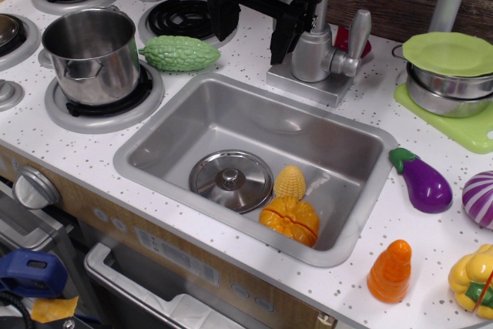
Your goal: Turn faucet front to left
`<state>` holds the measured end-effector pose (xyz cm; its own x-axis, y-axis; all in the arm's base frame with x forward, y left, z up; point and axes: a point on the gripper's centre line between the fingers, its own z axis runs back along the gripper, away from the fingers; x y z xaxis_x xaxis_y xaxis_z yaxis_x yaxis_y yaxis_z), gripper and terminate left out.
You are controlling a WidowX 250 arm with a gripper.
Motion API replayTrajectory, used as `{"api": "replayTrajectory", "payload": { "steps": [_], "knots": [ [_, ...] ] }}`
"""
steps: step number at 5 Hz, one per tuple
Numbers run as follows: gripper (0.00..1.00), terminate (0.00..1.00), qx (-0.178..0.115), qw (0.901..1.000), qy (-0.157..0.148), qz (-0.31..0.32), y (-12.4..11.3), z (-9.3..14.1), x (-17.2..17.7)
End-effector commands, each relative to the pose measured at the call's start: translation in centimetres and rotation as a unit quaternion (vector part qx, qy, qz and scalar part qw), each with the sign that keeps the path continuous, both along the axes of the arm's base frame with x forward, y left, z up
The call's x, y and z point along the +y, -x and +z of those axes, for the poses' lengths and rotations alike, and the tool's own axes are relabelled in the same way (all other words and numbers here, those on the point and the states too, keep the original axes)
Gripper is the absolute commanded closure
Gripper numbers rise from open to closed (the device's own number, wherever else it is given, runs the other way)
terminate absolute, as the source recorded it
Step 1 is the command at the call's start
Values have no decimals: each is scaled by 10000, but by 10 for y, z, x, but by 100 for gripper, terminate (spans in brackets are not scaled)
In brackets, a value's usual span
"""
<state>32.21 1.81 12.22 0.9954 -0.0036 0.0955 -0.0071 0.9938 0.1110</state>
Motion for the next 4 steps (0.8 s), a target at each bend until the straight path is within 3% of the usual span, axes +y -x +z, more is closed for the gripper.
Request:
{"api": "replayTrajectory", "payload": {
  "steps": [1, 4],
  "knots": [
    [0, 0, 0, 10000, 0, 0, 0, 0, 0],
    [0, 0, -911, 9951, -353, 133, -30, 15, 1]
  ]
}}
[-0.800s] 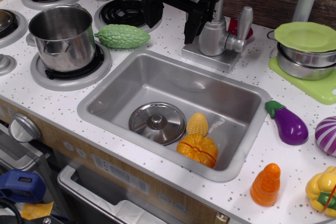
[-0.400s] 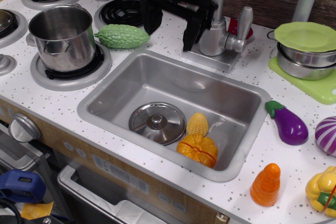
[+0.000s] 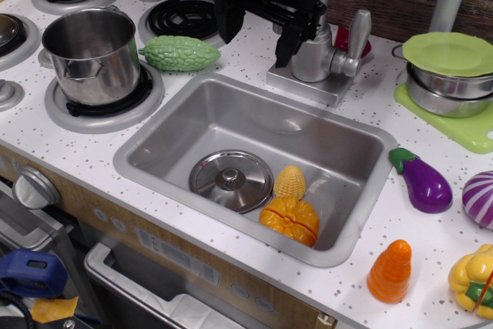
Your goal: Turn faucet front to left
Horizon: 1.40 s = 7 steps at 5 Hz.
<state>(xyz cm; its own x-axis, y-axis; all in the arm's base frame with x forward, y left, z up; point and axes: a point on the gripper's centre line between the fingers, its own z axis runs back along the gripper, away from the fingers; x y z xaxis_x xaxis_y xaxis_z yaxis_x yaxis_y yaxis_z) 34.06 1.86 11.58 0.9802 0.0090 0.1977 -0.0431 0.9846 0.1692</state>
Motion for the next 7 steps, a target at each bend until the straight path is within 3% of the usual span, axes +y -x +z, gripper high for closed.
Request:
{"api": "replayTrajectory", "payload": {
  "steps": [1, 2, 3, 7],
  "knots": [
    [0, 0, -616, 9980, -120, -40, -22, 25, 6],
    [0, 0, -691, 9974, -214, 8, -31, 27, 11],
    [100, 0, -868, 9960, -192, 31, -38, 19, 20],
    [100, 0, -1626, 9810, -784, -705, -77, -5, 91]
  ]
}}
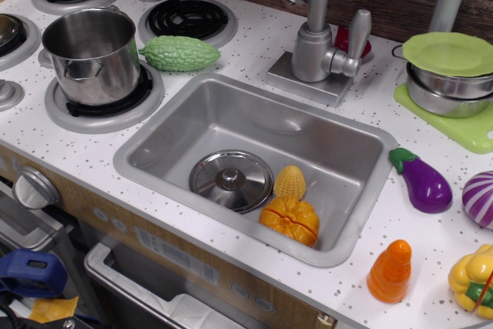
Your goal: Turn faucet front to left
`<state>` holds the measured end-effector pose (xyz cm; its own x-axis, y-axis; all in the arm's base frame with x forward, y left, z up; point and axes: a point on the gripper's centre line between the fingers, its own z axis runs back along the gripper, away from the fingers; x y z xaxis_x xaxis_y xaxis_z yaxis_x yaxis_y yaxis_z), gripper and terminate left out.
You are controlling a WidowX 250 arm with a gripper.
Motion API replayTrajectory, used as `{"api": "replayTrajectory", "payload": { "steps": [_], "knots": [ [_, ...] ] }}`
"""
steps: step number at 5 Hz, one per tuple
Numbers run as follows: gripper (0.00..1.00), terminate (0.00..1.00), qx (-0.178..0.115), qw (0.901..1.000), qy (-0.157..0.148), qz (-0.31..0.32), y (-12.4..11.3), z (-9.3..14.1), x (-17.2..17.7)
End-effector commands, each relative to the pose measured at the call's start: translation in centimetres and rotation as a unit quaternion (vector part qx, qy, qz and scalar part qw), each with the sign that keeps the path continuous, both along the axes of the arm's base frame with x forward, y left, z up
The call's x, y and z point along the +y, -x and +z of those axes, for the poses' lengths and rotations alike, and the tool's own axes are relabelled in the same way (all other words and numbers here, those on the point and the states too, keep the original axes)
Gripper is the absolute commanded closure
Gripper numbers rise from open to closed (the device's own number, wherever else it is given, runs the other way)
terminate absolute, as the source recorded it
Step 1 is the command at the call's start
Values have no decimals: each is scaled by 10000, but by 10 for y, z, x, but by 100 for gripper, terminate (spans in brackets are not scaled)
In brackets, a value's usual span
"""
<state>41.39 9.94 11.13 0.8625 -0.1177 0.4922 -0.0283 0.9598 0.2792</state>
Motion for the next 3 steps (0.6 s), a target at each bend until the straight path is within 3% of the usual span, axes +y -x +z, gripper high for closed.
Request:
{"api": "replayTrajectory", "payload": {
  "steps": [1, 2, 3],
  "knots": [
    [100, 0, -111, 9992, -247, -286, -14, -3, 18],
    [100, 0, -170, 9989, -314, -293, -21, -2, 23],
    [100, 100, -51, 9990, -280, -335, -19, 4, 21]
  ]
}}
